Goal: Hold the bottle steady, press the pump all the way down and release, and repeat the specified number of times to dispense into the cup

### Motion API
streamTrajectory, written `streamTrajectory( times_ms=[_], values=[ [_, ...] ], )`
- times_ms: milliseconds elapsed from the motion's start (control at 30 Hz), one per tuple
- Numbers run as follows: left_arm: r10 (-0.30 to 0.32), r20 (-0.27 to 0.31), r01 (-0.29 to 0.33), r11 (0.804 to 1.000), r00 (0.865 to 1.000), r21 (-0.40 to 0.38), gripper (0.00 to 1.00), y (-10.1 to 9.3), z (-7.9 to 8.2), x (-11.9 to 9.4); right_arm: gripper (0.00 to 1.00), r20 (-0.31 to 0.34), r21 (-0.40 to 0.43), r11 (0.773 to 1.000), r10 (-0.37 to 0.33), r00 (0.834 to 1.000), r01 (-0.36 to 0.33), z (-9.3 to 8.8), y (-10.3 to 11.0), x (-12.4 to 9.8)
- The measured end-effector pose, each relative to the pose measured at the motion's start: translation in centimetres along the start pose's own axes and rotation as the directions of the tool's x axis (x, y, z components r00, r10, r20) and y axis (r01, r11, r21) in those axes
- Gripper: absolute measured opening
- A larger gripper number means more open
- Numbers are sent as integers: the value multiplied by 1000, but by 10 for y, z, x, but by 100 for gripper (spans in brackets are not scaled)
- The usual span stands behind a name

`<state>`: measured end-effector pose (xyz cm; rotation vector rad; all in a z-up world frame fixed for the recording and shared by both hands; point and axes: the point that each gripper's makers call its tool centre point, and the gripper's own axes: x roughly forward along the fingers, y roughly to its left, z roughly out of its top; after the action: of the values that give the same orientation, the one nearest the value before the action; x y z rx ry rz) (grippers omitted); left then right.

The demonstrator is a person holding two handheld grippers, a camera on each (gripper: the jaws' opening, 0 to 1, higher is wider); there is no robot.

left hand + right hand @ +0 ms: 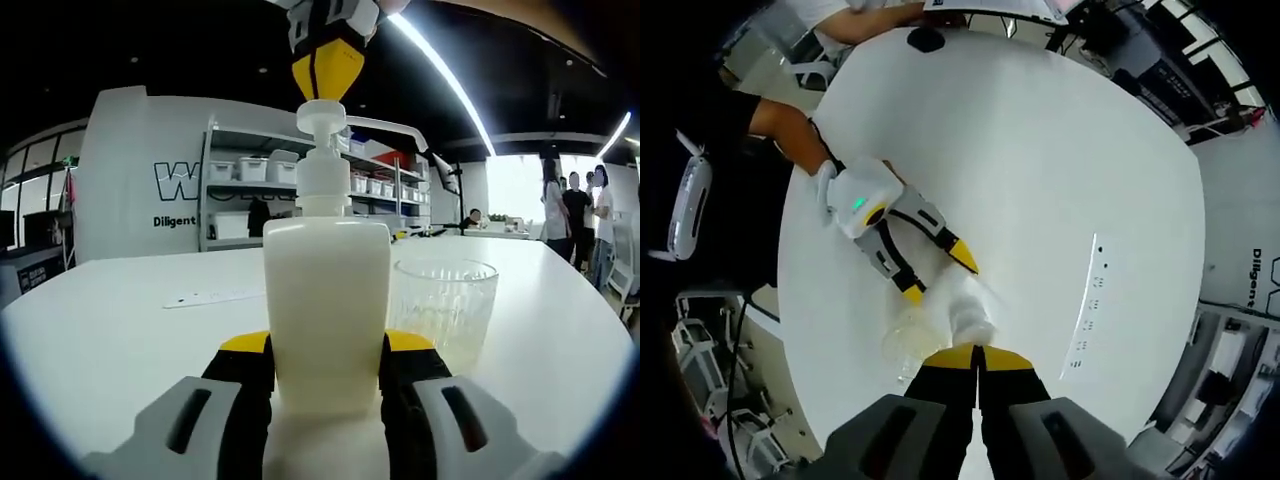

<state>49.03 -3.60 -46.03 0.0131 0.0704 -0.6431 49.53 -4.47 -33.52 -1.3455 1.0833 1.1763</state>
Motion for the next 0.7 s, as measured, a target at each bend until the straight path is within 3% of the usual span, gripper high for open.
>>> streamTrajectory(
  times_ms=[100, 233, 467, 700],
  values=[
    [-8, 3, 8, 1000, 1000, -4, 40, 0, 0, -1, 0, -5, 72, 997, 10, 1000, -10, -1, 1, 0],
    [-9, 3, 9, 1000, 1000, -5, 40, 2, 0, 2, 0, -38, 41, 999, 13, 999, -12, -3, 1, 3],
    [-12, 0, 12, 1000, 1000, -7, 40, 3, -1, 5, 0, -76, 116, 992, 49, 996, -40, -2, -1, 5],
    [-13, -1, 13, 1000, 1000, -10, 40, 7, -1, 9, 0, -66, 130, 990, 65, 996, -57, -2, 1, 6]
  ],
)
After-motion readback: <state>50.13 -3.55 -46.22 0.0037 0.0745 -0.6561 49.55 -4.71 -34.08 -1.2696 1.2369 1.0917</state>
